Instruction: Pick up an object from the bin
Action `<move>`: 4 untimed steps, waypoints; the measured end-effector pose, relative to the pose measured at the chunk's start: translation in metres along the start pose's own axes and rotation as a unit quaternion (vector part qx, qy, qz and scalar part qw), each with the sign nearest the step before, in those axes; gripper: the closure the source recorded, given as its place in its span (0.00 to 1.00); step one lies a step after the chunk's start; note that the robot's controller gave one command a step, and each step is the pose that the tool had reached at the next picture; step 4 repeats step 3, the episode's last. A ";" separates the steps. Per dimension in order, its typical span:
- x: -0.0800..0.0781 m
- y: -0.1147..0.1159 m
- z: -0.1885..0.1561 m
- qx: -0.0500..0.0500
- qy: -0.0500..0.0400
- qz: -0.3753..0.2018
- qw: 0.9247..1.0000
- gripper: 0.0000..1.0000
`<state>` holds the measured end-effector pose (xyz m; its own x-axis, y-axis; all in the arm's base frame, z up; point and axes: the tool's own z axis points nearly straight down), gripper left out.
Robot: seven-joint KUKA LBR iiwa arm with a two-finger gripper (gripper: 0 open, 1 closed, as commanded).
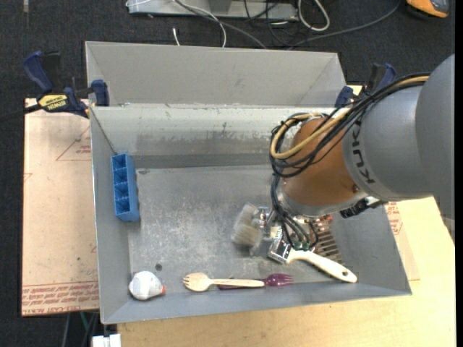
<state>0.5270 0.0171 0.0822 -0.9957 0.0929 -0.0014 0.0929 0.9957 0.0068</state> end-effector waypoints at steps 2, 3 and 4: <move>0.000 0.000 -0.006 -0.001 0.000 0.000 1.000 1.00; 0.003 0.001 -0.021 0.000 0.005 0.000 1.000 1.00; 0.003 0.001 -0.021 0.000 0.005 0.000 1.000 1.00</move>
Offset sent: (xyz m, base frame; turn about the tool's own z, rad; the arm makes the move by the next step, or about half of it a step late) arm -0.0001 0.0001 0.0076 0.0001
